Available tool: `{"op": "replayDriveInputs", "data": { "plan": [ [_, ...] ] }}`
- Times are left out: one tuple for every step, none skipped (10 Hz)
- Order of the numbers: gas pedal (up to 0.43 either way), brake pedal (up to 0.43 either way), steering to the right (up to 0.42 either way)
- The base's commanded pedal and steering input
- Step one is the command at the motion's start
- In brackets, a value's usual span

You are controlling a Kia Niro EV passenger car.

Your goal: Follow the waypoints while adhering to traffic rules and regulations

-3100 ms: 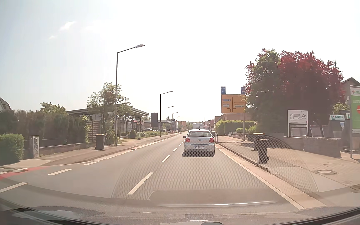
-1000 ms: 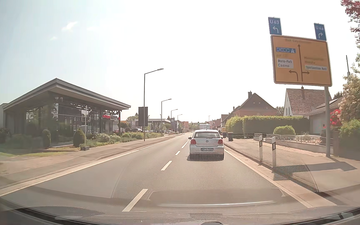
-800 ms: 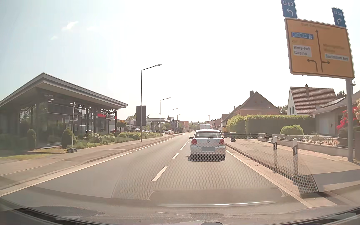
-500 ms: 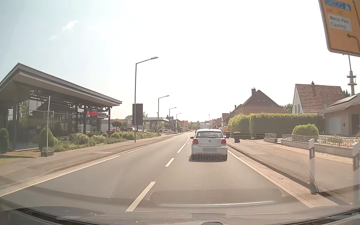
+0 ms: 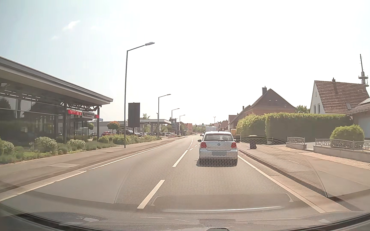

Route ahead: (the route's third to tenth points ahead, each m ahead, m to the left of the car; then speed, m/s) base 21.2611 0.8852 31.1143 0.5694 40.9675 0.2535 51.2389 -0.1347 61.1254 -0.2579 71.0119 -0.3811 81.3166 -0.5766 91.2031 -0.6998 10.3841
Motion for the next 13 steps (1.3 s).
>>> {"op": "replayDriveInputs", "data": {
  "plan": [
    [0.138, 0.0, 0.003],
    [0.138, 0.0, 0.002],
    [0.138, 0.0, 0.002],
    [0.138, 0.0, 0.002],
    [0.138, 0.0, 0.002],
    [0.15, 0.0, 0.002],
    [0.15, 0.0, 0.001],
    [0.15, 0.0, 0.001],
    [0.15, 0.0, 0.001],
    [0.15, 0.0, 0.001],
    [0.138, 0.0, 0.0],
    [0.138, 0.0, -0.001],
    [0.138, 0.0, -0.003]
  ]
}}
